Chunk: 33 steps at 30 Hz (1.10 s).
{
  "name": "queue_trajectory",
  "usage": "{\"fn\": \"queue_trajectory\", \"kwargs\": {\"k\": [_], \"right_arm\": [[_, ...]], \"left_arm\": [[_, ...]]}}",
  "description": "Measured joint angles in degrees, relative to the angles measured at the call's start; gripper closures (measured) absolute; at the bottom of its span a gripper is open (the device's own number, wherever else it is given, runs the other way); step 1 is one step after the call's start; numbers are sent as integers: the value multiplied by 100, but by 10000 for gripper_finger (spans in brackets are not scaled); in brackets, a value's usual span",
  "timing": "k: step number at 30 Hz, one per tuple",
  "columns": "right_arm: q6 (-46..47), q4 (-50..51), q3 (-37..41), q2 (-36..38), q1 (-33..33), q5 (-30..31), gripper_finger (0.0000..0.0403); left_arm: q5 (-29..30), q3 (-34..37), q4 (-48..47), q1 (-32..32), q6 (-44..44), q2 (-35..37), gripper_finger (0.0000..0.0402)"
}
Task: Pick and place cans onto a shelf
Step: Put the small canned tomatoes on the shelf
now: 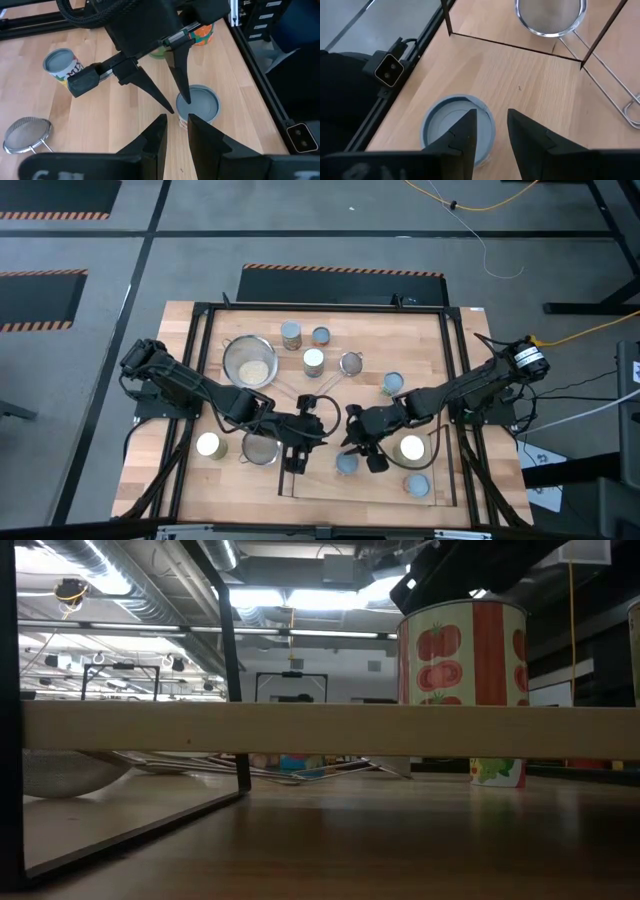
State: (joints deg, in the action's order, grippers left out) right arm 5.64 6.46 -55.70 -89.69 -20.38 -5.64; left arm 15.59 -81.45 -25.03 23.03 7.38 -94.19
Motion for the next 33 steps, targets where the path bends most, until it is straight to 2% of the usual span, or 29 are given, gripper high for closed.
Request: {"fn": "queue_trajectory", "kwargs": {"k": [8,12,15,22,26,33], "right_arm": [[-24,83,0,7,0,-14,290],[-200,339,-145,44,13,-511,290],[-543,868,-508,44,11,-748,290],[-1955,2262,-1452,20,-235,-759,290],[-2555,2463,-1510,11,-391,-757,290],[-2847,2471,-1417,-179,-466,-670,290]], "left_arm": [[0,0,2,0,0,-2,333],[0,0,0,-2,-1,-4,333],[0,0,-1,0,-2,-4,333],[0,0,-13,-1,-2,-4,333],[0,0,-18,-2,-2,-4,333],[0,0,-22,0,-2,-4,333]]}}
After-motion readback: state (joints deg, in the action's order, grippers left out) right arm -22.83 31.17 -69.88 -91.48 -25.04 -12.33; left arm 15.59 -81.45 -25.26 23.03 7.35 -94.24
